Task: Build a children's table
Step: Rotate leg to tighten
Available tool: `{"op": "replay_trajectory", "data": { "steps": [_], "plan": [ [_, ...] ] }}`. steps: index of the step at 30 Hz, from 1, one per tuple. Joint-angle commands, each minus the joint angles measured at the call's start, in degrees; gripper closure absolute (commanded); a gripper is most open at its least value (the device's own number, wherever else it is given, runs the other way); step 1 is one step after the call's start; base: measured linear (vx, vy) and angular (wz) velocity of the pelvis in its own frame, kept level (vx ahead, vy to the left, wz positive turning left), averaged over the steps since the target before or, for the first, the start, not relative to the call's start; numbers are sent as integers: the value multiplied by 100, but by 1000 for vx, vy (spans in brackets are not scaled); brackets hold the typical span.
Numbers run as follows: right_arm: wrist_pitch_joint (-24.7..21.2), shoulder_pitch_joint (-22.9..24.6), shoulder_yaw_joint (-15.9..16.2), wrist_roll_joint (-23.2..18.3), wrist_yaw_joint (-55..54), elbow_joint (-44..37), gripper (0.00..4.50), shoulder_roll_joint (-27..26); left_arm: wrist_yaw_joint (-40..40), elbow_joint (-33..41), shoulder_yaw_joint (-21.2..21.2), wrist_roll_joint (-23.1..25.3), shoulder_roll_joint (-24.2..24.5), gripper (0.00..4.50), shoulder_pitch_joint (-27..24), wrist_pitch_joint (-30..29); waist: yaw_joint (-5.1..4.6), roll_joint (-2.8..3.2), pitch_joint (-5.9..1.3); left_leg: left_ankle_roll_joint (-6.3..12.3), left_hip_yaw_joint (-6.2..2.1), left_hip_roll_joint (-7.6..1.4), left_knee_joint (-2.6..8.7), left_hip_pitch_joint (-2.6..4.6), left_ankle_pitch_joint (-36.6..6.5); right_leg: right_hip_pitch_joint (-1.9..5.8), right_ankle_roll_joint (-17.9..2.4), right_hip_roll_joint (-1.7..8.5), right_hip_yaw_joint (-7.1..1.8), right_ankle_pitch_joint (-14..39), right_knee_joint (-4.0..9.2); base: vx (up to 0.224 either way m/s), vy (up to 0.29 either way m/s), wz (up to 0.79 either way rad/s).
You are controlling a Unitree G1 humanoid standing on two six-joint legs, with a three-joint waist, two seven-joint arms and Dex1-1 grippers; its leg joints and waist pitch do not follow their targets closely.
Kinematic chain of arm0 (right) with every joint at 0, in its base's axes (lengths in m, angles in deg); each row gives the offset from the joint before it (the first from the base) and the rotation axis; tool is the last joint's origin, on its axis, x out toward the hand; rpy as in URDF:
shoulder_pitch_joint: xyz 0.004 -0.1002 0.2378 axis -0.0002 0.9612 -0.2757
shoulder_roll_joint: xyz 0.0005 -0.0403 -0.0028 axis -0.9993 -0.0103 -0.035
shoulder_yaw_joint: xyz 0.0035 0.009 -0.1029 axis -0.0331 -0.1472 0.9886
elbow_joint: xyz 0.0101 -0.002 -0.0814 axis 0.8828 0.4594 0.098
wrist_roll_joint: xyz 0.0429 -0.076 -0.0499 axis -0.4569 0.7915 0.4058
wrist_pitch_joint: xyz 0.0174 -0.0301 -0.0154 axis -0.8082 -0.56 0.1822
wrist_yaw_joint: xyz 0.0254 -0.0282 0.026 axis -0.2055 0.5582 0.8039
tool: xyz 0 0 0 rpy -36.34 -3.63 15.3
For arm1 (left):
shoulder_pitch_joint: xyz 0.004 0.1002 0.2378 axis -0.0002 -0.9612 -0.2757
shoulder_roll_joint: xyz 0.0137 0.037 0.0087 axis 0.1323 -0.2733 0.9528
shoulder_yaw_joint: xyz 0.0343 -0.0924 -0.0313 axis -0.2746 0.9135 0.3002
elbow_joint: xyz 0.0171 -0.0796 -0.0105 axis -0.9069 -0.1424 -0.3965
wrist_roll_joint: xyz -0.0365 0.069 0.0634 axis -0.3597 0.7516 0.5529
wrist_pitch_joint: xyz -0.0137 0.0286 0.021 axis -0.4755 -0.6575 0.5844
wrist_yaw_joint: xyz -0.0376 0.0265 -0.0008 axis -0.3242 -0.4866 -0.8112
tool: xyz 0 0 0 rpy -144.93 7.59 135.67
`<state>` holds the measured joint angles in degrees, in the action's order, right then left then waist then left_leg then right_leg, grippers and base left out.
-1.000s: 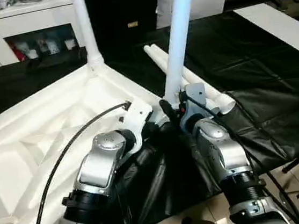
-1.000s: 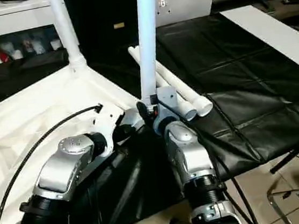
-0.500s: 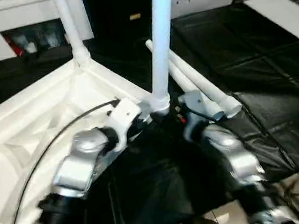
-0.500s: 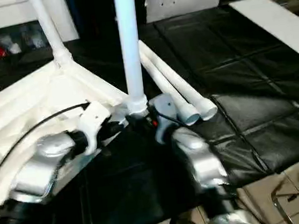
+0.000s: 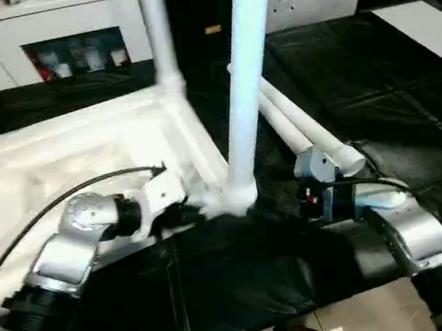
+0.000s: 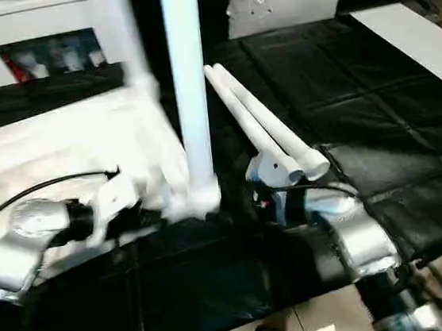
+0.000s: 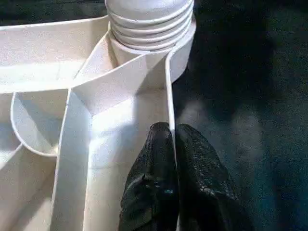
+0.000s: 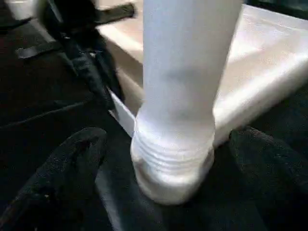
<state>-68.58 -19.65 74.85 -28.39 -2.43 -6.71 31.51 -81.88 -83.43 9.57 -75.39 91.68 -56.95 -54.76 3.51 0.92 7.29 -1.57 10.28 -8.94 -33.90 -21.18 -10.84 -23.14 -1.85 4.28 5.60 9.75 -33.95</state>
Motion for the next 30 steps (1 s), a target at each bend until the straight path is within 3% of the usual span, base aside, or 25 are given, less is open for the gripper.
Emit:
{"op": "replay_trajectory", "data": {
  "steps": [1,7,9,13,14,20,30],
  "plan": [
    [68,-123,131,-27,325,120,5,35,-507,-144,-437,129,68,450,18,199,-18,-20,-386,315,-172,-477,458,98,-1306,235,-1208,554,-453,1925,453,0,0,0],
    [-60,-324,317,-160,835,307,44,48,-886,-305,-590,125,136,450,156,501,30,-26,-407,410,-172,-486,444,69,-1028,267,-1359,556,-440,1504,386,0,0,0],
    [-62,-361,369,-153,930,362,78,51,-957,-349,-605,126,135,450,188,558,39,-27,-406,404,-169,-486,440,66,-1037,276,-1359,563,-439,1568,385,0,0,0],
    [-41,-445,417,-181,1048,500,90,10,-1064,-459,-629,134,109,450,257,673,59,-26,-390,362,-170,-492,451,76,-1112,262,-1317,567,-441,1759,407,0,0,0],
    [-39,-462,420,-188,1066,527,118,-6,-1090,-480,-634,129,104,450,266,693,65,-25,-387,345,-173,-495,453,75,-1139,263,-1307,573,-442,1815,408,0,0,0],
    [-71,-511,457,-189,1169,618,157,-42,-1139,-600,-650,151,90,450,295,817,100,-20,-388,310,-173,-507,462,86,-1143,252,-1294,567,-445,1772,404,0,0,0],
    [-298,-232,513,-310,1194,385,180,-91,-978,-580,-532,62,-13,450,227,639,115,-21,-377,274,-174,-514,477,85,-1196,256,-1246,577,-452,1917,424,0,0,0]
  ]
}}
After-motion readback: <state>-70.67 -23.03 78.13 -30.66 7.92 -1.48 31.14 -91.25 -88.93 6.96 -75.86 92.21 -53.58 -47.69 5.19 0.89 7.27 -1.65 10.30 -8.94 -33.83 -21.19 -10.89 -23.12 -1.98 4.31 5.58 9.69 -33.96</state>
